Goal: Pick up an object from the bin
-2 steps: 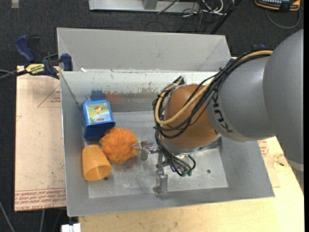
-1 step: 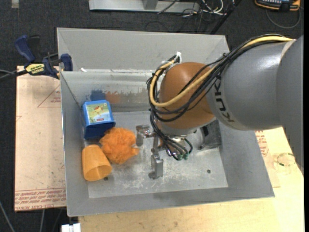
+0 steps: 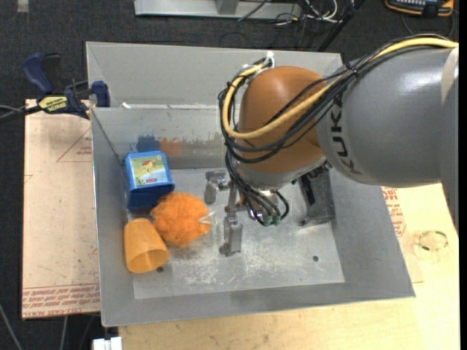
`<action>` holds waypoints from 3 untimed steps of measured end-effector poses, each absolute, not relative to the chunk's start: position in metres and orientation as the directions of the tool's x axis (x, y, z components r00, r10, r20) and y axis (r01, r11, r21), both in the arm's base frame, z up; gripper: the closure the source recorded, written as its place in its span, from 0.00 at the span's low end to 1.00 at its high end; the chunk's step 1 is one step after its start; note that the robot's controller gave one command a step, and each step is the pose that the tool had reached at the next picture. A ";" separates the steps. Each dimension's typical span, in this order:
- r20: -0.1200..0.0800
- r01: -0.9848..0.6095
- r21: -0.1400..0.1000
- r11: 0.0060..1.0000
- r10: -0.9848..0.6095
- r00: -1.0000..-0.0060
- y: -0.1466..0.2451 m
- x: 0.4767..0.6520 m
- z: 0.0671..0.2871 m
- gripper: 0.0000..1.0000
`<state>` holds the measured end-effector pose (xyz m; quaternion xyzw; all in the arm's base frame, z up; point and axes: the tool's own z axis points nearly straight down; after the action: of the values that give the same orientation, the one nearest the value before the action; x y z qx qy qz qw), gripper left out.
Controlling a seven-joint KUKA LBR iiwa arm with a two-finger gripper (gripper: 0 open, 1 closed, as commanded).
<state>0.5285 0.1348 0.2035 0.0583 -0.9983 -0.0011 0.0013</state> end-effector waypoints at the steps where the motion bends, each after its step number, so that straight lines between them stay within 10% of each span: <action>1: -0.012 -0.090 0.004 0.996 -0.090 -0.996 0.163 0.524 0.199 0.00; 2: -0.007 -0.105 0.005 0.994 -0.105 -0.994 0.175 0.555 0.137 0.00; 3: -0.018 -0.286 0.006 0.958 -0.286 -0.958 0.201 0.527 0.080 1.00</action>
Offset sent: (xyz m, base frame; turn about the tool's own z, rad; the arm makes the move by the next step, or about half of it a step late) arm 0.0535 0.0452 -0.1094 0.0496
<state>0.5271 0.2011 0.0805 0.1447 -0.9894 -0.0043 -0.0085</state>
